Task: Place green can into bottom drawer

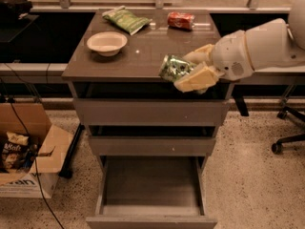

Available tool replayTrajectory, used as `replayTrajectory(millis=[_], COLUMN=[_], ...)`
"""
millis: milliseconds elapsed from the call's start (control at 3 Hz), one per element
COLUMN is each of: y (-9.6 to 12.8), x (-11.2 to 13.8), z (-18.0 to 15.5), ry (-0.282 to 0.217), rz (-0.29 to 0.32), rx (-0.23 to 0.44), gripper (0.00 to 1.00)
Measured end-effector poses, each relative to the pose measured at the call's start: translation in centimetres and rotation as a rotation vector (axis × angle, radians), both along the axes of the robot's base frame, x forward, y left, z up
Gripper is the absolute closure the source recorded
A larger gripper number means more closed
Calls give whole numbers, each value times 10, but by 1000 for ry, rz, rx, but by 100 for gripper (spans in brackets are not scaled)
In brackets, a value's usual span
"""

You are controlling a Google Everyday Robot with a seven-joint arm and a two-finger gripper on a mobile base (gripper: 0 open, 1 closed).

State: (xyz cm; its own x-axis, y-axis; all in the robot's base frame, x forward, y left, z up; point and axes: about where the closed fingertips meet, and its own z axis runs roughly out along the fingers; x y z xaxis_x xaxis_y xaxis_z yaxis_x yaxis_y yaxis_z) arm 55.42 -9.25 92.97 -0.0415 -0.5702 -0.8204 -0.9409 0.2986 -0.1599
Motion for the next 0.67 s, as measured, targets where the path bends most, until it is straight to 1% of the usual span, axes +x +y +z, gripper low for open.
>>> replayTrajectory(millis=[333,667], y=[14,36], x=[-39,-48], z=[-50,-129], ry=[108,264], rz=[-27,-57], rx=[-29,-3], gripper=[100,100])
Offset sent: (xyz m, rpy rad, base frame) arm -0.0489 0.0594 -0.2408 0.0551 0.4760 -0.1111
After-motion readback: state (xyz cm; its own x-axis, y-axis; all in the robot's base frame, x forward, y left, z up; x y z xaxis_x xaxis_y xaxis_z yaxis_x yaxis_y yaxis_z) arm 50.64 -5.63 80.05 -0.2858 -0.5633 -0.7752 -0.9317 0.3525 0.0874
